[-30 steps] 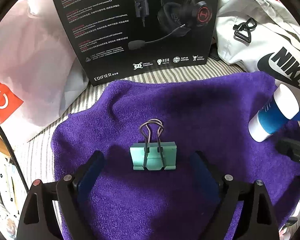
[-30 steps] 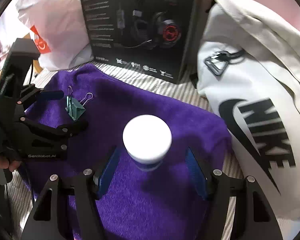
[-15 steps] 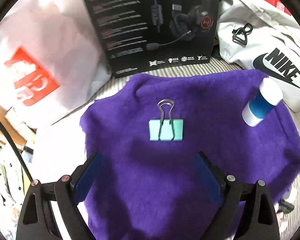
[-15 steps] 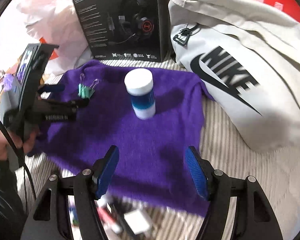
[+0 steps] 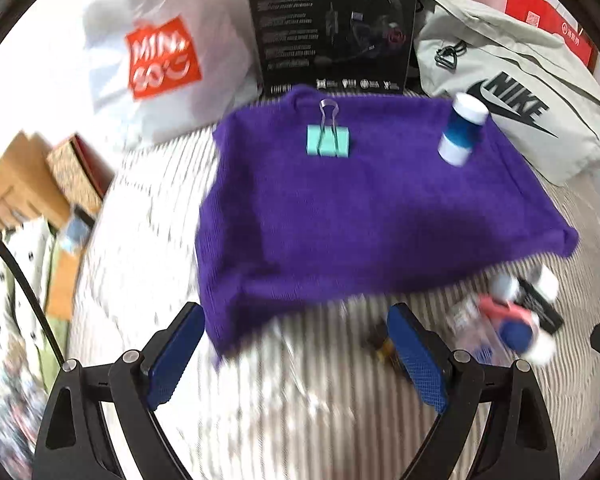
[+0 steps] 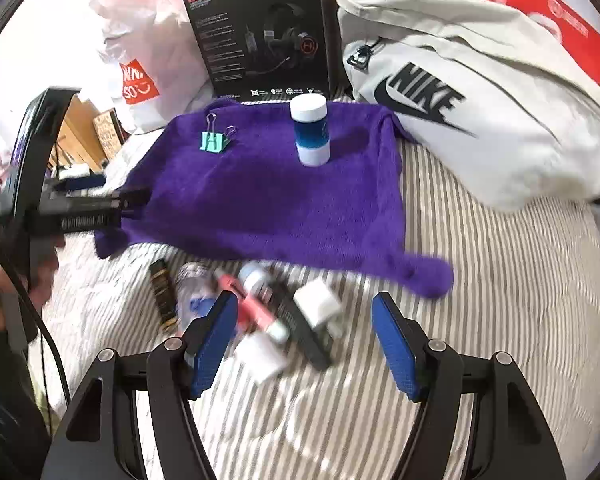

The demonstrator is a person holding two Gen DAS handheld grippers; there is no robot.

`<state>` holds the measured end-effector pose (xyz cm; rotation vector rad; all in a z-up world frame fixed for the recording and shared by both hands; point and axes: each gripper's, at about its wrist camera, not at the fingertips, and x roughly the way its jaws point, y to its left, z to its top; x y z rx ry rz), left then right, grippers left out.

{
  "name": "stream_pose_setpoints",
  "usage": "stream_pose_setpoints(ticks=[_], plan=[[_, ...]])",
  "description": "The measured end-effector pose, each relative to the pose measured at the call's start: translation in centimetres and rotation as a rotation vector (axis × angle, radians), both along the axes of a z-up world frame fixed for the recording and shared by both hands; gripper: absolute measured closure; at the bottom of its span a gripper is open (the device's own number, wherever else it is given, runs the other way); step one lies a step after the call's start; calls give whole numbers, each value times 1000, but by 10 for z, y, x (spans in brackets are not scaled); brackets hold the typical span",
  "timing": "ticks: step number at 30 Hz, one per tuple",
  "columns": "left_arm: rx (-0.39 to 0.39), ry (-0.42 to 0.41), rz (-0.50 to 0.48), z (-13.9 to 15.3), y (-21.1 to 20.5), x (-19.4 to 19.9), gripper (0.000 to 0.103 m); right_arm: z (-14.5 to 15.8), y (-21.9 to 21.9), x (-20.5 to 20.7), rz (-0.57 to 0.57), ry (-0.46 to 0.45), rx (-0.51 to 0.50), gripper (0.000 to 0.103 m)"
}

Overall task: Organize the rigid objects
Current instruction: 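Open both grippers to release the clip and container, then withdraw, then grasp the dark Grand Reserve box with the left gripper while the right grasps the black marker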

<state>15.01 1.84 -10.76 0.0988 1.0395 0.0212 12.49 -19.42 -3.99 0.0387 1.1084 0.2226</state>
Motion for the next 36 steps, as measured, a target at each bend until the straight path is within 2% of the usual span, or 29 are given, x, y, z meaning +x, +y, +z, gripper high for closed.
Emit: stream_pose_setpoints(ticks=[4,6,10,16,21,28,31,32,33,34,36], plan=[[-43,14,37,-19,-7,-14,10,0,-4,-22,-19,6,-5,34],[-41,33,62,-29,-12,-13,10,-1,-8,-33,-26,12,3,34],[-89,41,73,-35,-22,-8,10,-1,-14,-50,-35,16,14,34],[-46,59,44,-42,-39,-2,10,-3,-23,-67,-35,21,21,33],[-2,44,31,-42,-29,-16,8,-7,-27,-70,-44,24,37,33],[-5,19,-3,-39,-24,-23,11,-17,-29,-63,-36,18,53,33],[-13,-1,-27,-38,-26,-26,23,-26,-28,-53,-24,20,32,33],[-30,-2,-40,-37,-27,-26,34,-29,-28,-49,-20,20,26,33],[-62,0,-60,-35,-29,-27,49,-32,-27,-44,-13,20,19,33],[-83,1,-69,-34,-29,-28,56,-34,-27,-39,-6,20,12,33],[-70,-9,-90,-33,-34,-30,67,-39,-25,-29,14,16,-14,35]])
